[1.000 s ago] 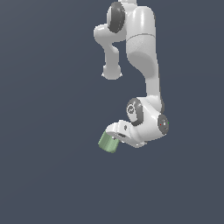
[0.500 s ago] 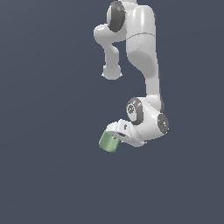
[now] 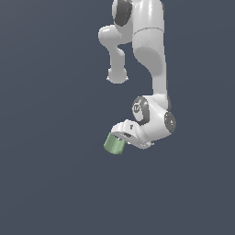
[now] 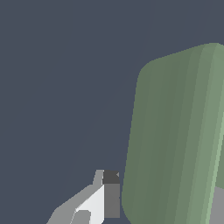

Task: Pick up the object and move it to a goal position.

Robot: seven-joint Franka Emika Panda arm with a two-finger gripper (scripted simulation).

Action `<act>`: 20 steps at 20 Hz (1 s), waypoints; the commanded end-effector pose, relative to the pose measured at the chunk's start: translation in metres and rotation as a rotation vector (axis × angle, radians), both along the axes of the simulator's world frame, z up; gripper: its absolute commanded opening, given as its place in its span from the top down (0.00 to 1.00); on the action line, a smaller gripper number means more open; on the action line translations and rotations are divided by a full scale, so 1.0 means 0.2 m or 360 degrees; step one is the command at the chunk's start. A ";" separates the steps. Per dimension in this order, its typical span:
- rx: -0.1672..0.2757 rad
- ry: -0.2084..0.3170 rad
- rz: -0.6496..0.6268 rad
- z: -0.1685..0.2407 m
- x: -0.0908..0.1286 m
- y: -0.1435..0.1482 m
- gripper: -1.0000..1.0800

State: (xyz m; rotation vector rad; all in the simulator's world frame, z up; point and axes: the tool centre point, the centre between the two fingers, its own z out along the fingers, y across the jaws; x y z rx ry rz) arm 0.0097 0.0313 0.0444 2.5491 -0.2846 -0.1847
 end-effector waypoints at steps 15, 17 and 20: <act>0.0001 0.0000 0.0001 0.16 -0.42 0.01 1.00; 0.0000 0.0000 0.0001 0.18 -0.46 0.01 1.00; 0.0000 0.0000 0.0001 0.20 -0.50 0.01 1.00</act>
